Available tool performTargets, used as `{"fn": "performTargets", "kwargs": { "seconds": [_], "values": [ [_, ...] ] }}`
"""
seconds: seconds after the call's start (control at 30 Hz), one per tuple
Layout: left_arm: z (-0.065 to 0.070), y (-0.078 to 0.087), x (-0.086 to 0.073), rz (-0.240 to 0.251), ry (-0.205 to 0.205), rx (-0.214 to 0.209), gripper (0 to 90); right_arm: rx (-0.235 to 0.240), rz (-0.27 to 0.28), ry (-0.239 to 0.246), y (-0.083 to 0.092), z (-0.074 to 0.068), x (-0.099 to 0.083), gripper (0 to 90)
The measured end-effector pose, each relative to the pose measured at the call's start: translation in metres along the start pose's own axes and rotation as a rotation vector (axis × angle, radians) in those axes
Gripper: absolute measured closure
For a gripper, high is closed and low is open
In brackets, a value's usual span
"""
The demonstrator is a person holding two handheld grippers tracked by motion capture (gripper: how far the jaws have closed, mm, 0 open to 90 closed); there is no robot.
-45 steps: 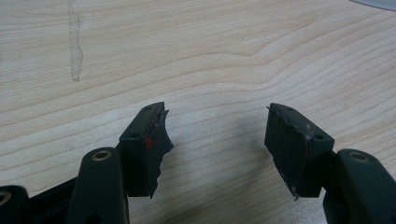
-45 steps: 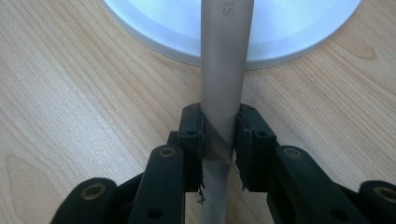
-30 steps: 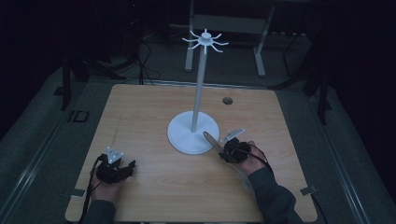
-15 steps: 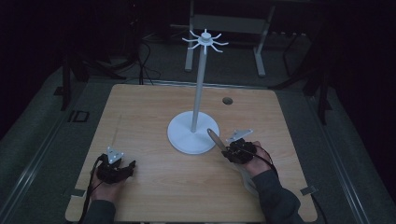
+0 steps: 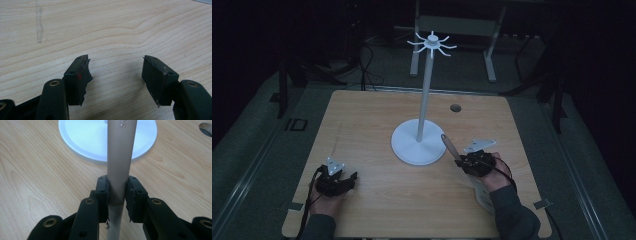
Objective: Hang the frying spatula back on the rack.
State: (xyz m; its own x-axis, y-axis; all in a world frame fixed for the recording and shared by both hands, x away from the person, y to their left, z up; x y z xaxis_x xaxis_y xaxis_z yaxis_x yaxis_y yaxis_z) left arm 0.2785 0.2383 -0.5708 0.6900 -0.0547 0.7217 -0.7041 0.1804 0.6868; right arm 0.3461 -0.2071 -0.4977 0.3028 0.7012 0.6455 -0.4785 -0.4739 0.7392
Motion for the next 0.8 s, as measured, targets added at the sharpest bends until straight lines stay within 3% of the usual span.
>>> {"fn": "performTargets", "kwargs": {
  "seconds": [0.27, 0.8],
  "values": [
    [0.000, 0.000, 0.000, 0.001, 0.002, -0.002, 39.1, -0.018, 0.053, -0.023, 0.012, 0.004, -0.004, 73.7],
    [0.000, 0.000, 0.000, 0.001, 0.002, -0.001, 39.1, -0.048, 0.155, -0.024, 0.031, 0.006, 0.000, 73.9]
  ]
}}
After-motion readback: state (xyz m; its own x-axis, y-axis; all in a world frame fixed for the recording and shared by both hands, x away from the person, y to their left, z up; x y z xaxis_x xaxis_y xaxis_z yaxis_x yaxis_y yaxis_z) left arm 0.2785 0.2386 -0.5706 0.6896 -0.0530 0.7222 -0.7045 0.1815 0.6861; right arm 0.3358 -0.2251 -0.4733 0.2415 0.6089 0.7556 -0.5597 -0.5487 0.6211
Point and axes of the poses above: each handheld gripper's, and its own axes: y roughly backward along the jaws, x roughly out of its top, z roughly to its right, the point moved 1 cm from there along -y, roughly forward along the jaws, and after that the axes turned 10 degrees about y, right-handed, at the moved point
